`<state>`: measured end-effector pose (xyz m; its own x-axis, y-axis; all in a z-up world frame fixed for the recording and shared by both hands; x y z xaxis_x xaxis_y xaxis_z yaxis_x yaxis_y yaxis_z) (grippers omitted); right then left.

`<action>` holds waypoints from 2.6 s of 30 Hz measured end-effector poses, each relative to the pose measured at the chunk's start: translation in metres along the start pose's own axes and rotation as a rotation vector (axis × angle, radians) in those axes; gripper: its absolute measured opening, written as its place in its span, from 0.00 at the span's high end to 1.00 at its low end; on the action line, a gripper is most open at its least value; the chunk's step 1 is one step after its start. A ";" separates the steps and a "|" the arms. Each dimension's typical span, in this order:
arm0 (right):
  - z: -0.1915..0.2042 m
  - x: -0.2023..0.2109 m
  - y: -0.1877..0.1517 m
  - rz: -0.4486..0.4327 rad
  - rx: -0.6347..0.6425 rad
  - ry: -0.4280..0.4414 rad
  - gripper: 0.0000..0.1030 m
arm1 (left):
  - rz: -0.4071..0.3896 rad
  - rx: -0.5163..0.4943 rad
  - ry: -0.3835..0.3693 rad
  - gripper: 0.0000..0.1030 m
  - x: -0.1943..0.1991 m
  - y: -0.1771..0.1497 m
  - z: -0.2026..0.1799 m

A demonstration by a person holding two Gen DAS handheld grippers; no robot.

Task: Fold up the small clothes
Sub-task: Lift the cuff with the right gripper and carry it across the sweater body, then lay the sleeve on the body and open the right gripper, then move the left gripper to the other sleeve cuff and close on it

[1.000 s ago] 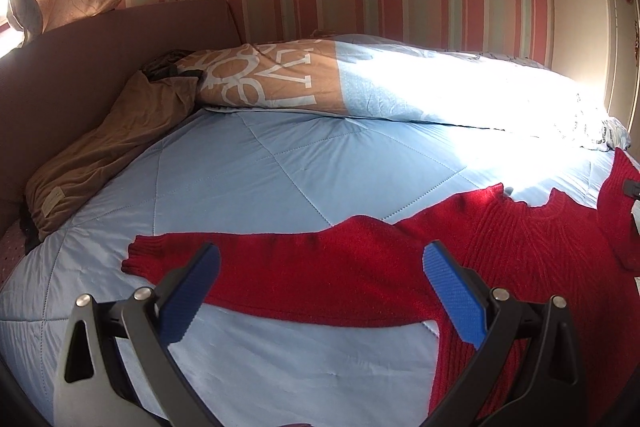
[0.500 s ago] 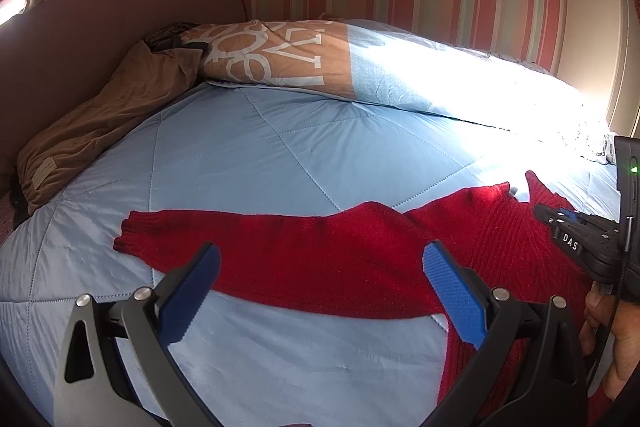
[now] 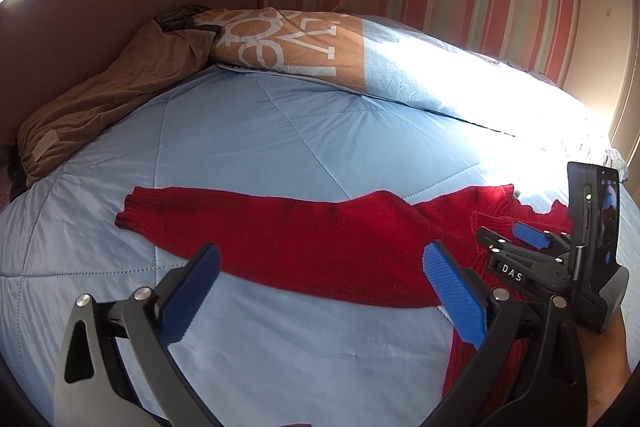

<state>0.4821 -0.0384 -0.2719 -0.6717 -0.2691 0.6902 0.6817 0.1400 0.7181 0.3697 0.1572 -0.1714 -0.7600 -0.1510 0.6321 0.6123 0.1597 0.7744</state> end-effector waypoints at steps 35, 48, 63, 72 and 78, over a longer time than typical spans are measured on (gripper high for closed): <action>-0.021 0.061 -0.010 -0.087 -0.079 -0.039 0.14 | -0.001 0.025 -0.001 0.01 -0.009 -0.008 0.063; 0.029 0.132 -0.022 -0.128 -0.021 0.039 0.13 | 0.033 0.107 -0.031 0.01 -0.050 -0.002 0.163; 0.049 0.152 -0.036 -0.126 0.006 0.098 0.13 | 0.096 0.196 0.063 0.03 -0.106 0.009 0.221; 0.038 0.152 -0.035 -0.121 0.017 0.095 0.12 | 0.223 0.135 0.092 0.31 -0.146 0.000 0.221; 0.046 0.147 -0.034 -0.115 0.012 0.102 0.12 | 0.206 0.115 0.066 0.55 -0.145 -0.002 0.219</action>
<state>0.3465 -0.0385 -0.1911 -0.7122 -0.3790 0.5908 0.5978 0.1136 0.7936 0.4308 0.3920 -0.2712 -0.6039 -0.1665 0.7795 0.7209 0.3030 0.6233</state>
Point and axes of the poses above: each gripper's, at about its wrist camera, not at the fingertips, and x roughly against the way its jaws point, z to its left, y to its top, the point moved 1 cm from there along -x, roughly the way its jaws point, and after that the axes turned 5 degrees about y, right-handed, at the moved point
